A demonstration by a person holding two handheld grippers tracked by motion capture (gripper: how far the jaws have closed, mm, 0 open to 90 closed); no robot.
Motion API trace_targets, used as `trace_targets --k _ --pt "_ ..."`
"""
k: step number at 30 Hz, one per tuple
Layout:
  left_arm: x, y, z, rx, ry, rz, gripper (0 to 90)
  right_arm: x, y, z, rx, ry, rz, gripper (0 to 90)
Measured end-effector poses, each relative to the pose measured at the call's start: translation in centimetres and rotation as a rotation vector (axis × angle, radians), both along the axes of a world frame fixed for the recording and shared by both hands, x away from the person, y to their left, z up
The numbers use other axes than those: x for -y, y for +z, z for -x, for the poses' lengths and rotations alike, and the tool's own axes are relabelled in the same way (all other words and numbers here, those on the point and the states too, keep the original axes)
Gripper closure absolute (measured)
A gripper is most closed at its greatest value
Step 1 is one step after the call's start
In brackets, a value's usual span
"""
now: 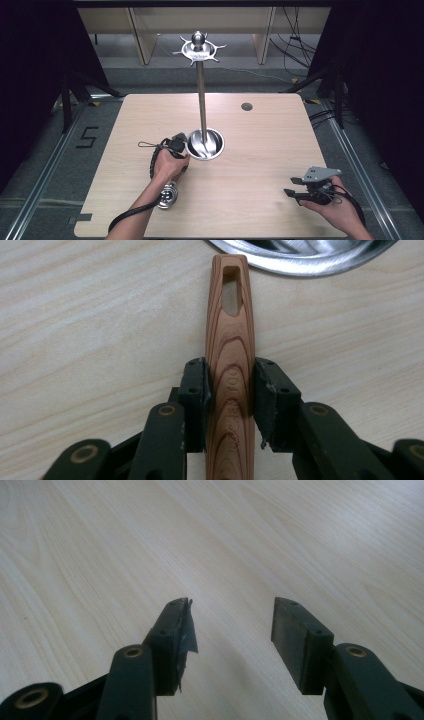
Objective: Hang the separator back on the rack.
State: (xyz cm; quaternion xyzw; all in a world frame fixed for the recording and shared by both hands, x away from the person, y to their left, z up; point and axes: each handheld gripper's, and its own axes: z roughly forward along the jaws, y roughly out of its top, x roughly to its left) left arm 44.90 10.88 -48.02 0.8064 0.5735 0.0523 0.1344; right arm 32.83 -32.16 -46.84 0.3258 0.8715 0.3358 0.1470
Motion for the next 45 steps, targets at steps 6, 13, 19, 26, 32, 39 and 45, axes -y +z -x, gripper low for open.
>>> trace_targets --k 6,13,19,26,32,39,45 --pt "-1.0 0.4 0.8 0.048 -0.02 0.072 67.1 -0.3 -0.2 0.1 0.005 -0.009 -0.018 50.1" --pt "-2.5 1.6 1.8 0.129 -0.081 0.11 67.2 -0.2 0.0 0.0 0.008 0.01 0.003 50.1" --pt "-3.5 2.8 3.7 0.233 -0.079 0.16 67.2 -0.2 0.0 0.0 -0.003 0.003 -0.001 50.0" --pt "-4.5 3.5 6.2 0.369 -0.084 0.198 67.2 -0.3 0.0 0.0 0.01 0.006 -0.001 50.0" --pt "-5.9 4.4 8.9 0.459 -0.115 0.257 67.2 -0.4 0.0 0.1 0.012 0.006 -0.007 49.9" --pt "-6.8 4.6 10.7 0.538 -0.119 0.288 67.2 -0.4 0.1 0.1 0.011 0.014 -0.007 49.8" --pt "-7.1 5.1 12.0 0.616 -0.101 0.32 67.2 -0.4 0.1 0.1 0.025 0.009 -0.01 49.8"
